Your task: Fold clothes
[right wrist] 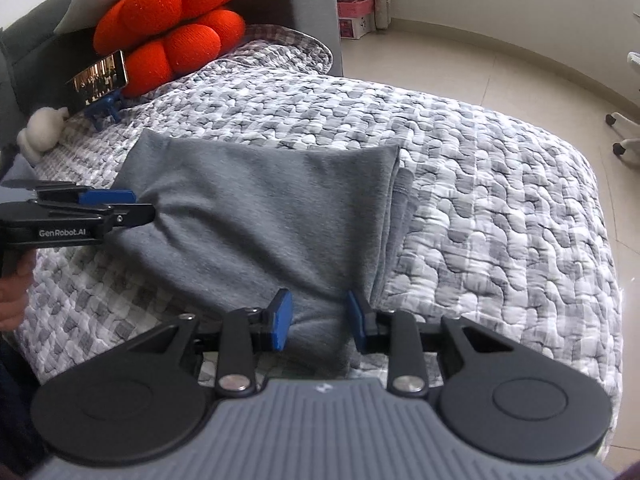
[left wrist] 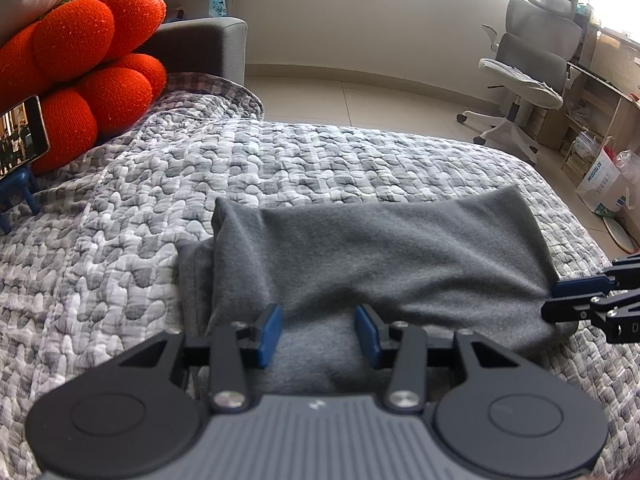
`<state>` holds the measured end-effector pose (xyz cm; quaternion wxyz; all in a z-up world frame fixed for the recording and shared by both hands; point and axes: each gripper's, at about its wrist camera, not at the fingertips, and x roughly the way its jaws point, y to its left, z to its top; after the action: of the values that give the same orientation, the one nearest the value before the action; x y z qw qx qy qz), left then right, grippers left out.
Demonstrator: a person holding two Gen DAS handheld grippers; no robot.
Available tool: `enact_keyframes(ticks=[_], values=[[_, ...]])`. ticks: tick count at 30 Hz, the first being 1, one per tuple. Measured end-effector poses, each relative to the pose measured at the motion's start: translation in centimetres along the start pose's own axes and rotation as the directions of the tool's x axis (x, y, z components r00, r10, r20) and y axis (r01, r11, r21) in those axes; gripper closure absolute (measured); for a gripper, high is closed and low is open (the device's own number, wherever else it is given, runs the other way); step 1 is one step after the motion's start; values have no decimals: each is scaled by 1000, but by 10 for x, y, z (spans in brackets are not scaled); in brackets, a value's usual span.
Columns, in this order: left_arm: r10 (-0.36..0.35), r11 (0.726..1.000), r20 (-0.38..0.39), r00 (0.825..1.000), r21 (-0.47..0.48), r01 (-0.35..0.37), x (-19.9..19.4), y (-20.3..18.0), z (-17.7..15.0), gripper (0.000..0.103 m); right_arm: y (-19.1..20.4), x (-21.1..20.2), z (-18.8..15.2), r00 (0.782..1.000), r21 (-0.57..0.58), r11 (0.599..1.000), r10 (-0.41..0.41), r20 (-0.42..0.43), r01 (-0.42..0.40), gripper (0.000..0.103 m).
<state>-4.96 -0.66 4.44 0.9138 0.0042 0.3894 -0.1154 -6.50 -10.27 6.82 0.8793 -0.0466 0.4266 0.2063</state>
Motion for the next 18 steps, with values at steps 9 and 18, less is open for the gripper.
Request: enact_keyframes(ticks=[9,18], values=[[1,1000,0,1000,0,-1,0,0,0,59,-3,-1,-1,1000,2,1000,-5,0,5,54],[6,1000,1,1000,4,-6,2,-1,1,59,-5,-2,-3,1000,4,1000,-10,0,10,56]])
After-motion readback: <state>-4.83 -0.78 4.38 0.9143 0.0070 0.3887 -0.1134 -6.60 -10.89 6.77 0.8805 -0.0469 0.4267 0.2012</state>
